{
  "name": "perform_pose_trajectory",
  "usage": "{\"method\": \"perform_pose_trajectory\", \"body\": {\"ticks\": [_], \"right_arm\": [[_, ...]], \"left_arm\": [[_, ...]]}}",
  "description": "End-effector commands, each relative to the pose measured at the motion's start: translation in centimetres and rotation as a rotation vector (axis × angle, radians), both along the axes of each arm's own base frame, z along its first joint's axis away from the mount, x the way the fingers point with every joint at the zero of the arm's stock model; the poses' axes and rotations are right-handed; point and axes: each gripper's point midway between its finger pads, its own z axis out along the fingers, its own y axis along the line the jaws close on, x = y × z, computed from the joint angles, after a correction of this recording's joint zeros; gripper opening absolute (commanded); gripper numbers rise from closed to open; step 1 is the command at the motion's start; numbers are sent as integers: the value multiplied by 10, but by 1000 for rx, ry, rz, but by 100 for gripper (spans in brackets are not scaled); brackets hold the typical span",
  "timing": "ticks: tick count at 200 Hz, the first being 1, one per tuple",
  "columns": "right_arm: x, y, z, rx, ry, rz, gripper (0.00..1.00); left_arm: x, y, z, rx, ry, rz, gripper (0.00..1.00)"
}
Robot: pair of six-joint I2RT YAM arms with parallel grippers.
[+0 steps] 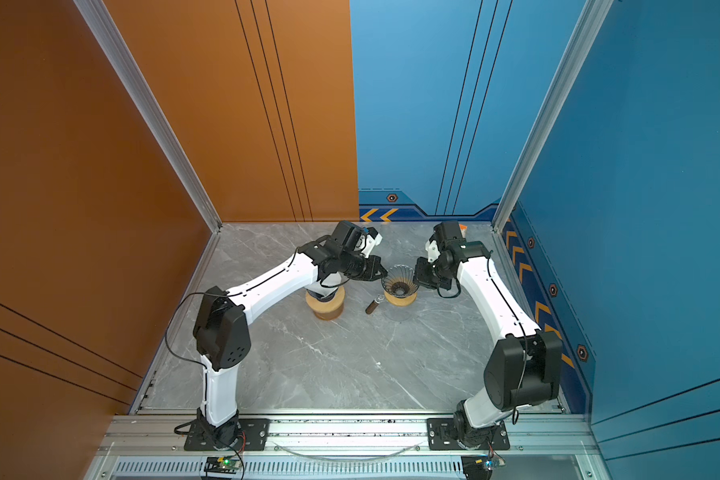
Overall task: Place the coffee filter in the dripper
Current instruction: 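Hold the glass dripper with both grippers and seat it on the wooden ring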
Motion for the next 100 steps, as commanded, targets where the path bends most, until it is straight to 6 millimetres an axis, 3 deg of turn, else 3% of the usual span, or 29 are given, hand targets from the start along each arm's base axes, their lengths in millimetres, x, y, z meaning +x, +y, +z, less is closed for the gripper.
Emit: {"method": "perform_pose_trajectory", "body": {"ticks": [1, 46, 100], "right_arm": [[-25, -24, -62, -200, 216, -8, 1], [-24, -21, -64, -235, 186, 8, 1], [-9, -9, -45, -172, 33, 13, 0]], "left_arm": [[-33, 12, -74, 151, 163, -67, 2], [-34, 16, -80, 171, 162, -62, 1], [-33, 22, -82, 192, 114, -62, 0]]}}
